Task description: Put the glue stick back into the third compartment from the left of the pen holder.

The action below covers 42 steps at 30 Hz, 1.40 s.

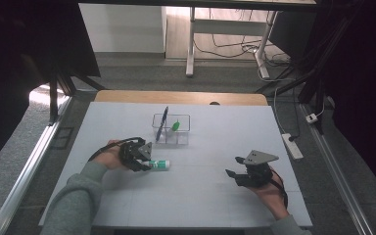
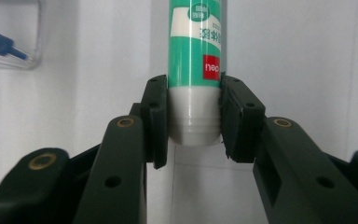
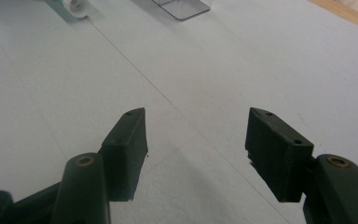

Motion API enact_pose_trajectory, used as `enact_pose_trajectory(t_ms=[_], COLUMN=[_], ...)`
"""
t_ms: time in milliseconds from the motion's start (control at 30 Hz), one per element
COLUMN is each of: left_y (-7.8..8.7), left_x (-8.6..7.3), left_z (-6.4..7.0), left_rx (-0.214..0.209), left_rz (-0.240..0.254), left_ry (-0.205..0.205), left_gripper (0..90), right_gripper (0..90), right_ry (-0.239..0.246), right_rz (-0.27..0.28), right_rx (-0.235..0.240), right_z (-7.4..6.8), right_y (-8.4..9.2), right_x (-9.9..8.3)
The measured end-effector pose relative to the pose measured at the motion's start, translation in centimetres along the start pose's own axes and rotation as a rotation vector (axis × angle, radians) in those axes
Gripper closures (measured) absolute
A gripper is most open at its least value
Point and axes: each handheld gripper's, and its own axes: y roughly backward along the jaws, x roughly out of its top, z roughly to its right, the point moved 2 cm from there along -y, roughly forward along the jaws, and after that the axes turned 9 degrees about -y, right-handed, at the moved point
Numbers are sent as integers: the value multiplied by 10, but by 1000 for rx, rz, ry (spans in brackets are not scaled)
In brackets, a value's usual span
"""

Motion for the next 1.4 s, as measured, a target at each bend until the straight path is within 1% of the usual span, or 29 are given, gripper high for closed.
enact_pose_trajectory(t_ms=[33, 67, 100, 133, 167, 233, 333, 400, 533, 600, 667, 733, 767, 800, 867, 933, 1133, 1400], left_y=[3, 5, 6, 7, 7, 6, 7, 7, 10, 12, 14, 16, 17, 18, 19, 18, 13, 7], left_x=[1, 3, 4, 6, 7, 10, 11, 13, 18, 22, 25, 30, 32, 34, 37, 38, 43, 54], left_z=[2, 4, 6, 8, 9, 12, 15, 17, 21, 23, 24, 26, 27, 28, 28, 29, 32, 37], left_rx=[21, 32, 32, 38, 42, 56, 74, 94, 120, 135, 147, 177, 185, 187, 194, 193, 179, 166], left_rz=[19, 46, 71, 80, 79, 82, 117, 138, 164, 174, 189, 206, 218, 229, 229, 241, 232, 239], left_ry=[5, 12, 22, 23, 28, 48, 82, 103, 126, 128, 140, 148, 152, 155, 152, 154, 142, 120], left_gripper=[643, 644, 644, 644, 644, 644, 644, 643, 643, 643, 644, 643, 643, 643, 643, 644, 644, 644], right_gripper=[387, 387, 387, 387, 387, 387, 387, 387, 387, 387, 387, 387, 387, 387, 387, 387, 387, 384], right_ry=[0, 0, 0, 0, -1, -4, -1, -3, -1, 0, 3, 4, 3, 4, 8, 8, 14, 25], right_rz=[-1, 0, 3, 4, 5, 9, 9, 13, 14, 14, 17, 19, 21, 21, 17, 22, 19, 26], right_rx=[-1, -2, 0, 0, 0, 1, 0, 0, -2, -2, -2, -2, 0, 0, -3, 2, 5, 14], right_z=[0, 0, 0, 0, 0, 0, -1, -1, 0, 0, 0, -1, -1, -1, -1, -2, -3, -7], right_y=[0, 0, 0, 0, 0, 0, 1, 1, 2, 2, 2, 2, 2, 2, 2, 2, 2, 3], right_x=[0, 0, 0, 0, 0, 1, 1, 1, 2, 2, 2, 2, 2, 2, 3, 3, 3, 7])
